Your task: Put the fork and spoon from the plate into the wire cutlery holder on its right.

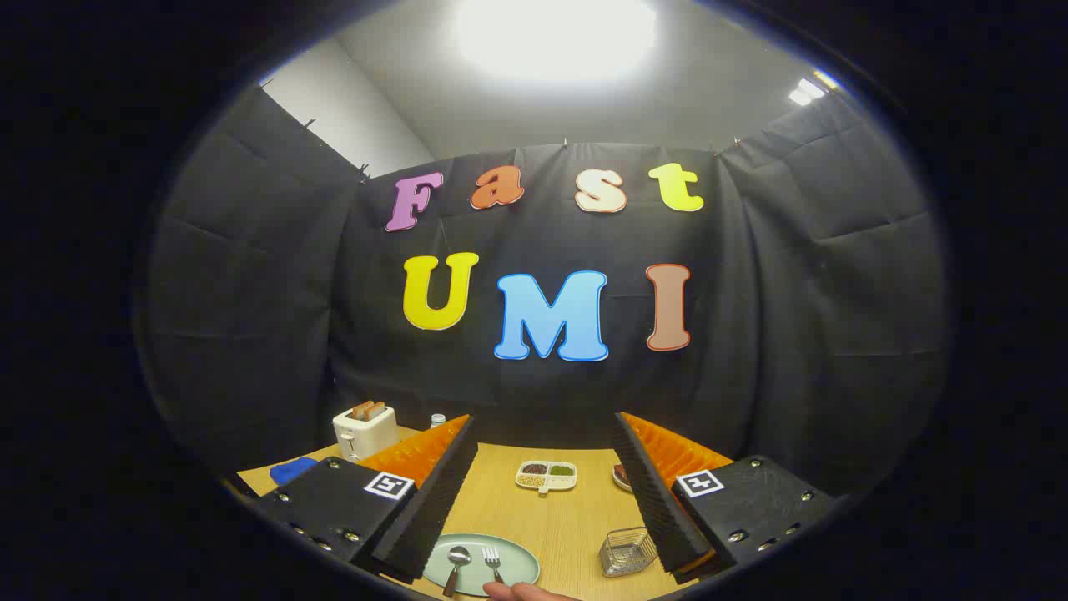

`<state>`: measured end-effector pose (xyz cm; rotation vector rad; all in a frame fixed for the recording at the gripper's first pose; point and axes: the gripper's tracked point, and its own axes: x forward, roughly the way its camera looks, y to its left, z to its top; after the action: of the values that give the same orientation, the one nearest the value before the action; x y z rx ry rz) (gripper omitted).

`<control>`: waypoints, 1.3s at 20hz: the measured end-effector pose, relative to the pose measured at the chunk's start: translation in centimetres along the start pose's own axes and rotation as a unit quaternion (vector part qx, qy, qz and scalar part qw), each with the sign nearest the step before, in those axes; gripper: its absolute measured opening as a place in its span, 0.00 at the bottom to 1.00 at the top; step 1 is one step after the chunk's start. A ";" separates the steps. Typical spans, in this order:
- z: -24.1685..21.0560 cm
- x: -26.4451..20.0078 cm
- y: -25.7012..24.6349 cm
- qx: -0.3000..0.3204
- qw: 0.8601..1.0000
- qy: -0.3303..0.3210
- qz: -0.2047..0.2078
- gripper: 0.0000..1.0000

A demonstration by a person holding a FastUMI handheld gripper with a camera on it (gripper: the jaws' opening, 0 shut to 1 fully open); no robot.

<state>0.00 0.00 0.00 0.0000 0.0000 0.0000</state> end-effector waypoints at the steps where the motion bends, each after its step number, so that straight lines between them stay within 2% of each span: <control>1: 0.3 -0.2 -0.1 0.002 1.000 -0.004 -0.003 0.98; 5: 3.7 -0.1 0.9 0.017 0.999 -0.050 -0.013 0.98; 8: 4.7 1.1 4.2 0.012 0.999 -0.049 0.019 0.99; 12: 3.1 1.1 9.2 0.032 0.996 -0.011 0.087 0.98; 15: 0.3 0.7 9.6 0.035 0.990 0.033 0.129 0.97; 18: -5.8 0.6 6.3 0.002 0.983 0.127 0.130 0.97; 19: -8.9 0.4 5.1 -0.010 0.976 0.179 0.121 0.98; 22: -17.4 -1.2 2.4 -0.020 0.942 0.322 0.096 0.98; 23: -19.2 -1.6 2.1 -0.020 0.931 0.352 0.094 0.98; 26: -22.8 -2.4 1.5 -0.036 0.911 0.402 0.088 0.96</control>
<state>-2.40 1.54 -22.75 -0.0748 0.8279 0.1823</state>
